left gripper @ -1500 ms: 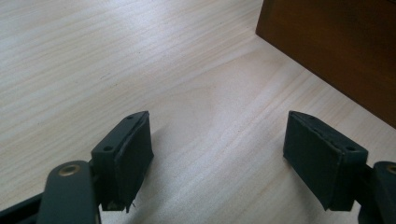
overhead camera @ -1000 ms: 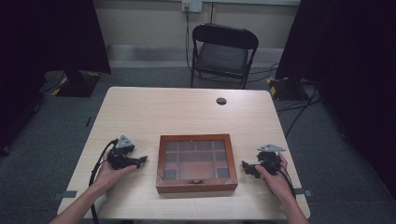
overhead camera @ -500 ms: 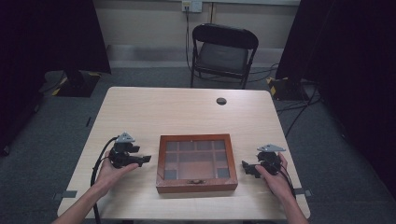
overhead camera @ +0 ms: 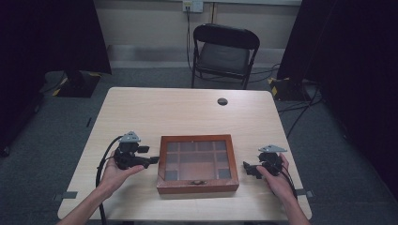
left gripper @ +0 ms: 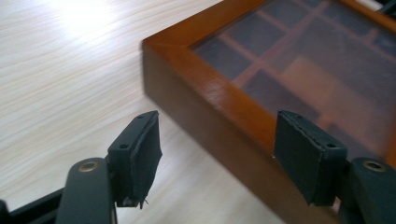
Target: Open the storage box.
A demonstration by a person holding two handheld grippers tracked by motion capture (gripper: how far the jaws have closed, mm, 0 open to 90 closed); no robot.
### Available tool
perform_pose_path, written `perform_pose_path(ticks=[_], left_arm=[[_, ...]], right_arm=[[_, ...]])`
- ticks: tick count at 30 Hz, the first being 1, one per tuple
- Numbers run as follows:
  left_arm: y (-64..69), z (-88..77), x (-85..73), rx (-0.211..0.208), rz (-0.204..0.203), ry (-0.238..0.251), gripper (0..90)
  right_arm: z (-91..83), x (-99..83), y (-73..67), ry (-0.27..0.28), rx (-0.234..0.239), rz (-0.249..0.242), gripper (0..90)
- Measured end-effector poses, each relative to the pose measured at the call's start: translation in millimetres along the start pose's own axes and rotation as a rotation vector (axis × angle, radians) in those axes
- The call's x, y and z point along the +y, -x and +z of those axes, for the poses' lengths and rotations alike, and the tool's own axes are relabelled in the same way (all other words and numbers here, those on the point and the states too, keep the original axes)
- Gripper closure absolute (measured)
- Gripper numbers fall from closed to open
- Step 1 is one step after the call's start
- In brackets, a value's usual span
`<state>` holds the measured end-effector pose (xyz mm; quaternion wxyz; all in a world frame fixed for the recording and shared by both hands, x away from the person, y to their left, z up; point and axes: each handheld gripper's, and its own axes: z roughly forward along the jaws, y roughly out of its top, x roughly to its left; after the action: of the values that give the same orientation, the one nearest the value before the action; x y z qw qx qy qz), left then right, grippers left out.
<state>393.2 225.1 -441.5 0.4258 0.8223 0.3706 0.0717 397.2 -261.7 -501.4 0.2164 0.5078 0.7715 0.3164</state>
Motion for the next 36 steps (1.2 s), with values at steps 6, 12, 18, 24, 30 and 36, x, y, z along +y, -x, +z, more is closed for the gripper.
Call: perform_pose_path(ticks=[6, 12, 18, 24, 30, 36], left_arm=[[13.8, 1.4, 6.4, -0.071, 0.005, -0.005, 36.0], [31.0, 10.5, 11.9, -0.116, 0.032, -0.023, 36.2], [45.2, 18.8, 18.2, -0.160, 0.057, -0.048, 33.2], [61.3, 24.5, 35.3, -0.181, 0.090, -0.035, 33.5], [81.6, 38.4, 47.1, -0.218, 0.138, -0.059, 34.5], [100.0, 54.2, 49.3, -0.257, 0.176, -0.096, 37.6]], right_arm=[[0.0, 0.0, 0.0, 0.000, 0.000, 0.000, 0.0], [0.0, 0.0, 0.0, 0.000, 0.000, 0.000, 0.0], [0.0, 0.0, 0.0, 0.000, 0.000, 0.000, 0.0], [0.0, 0.0, -0.1, 0.000, 0.000, 0.001, 0.0], [0.1, 0.0, 0.0, 0.000, 0.000, 0.000, 0.0], [0.0, 0.0, 0.0, 0.000, 0.000, 0.001, 0.0]])
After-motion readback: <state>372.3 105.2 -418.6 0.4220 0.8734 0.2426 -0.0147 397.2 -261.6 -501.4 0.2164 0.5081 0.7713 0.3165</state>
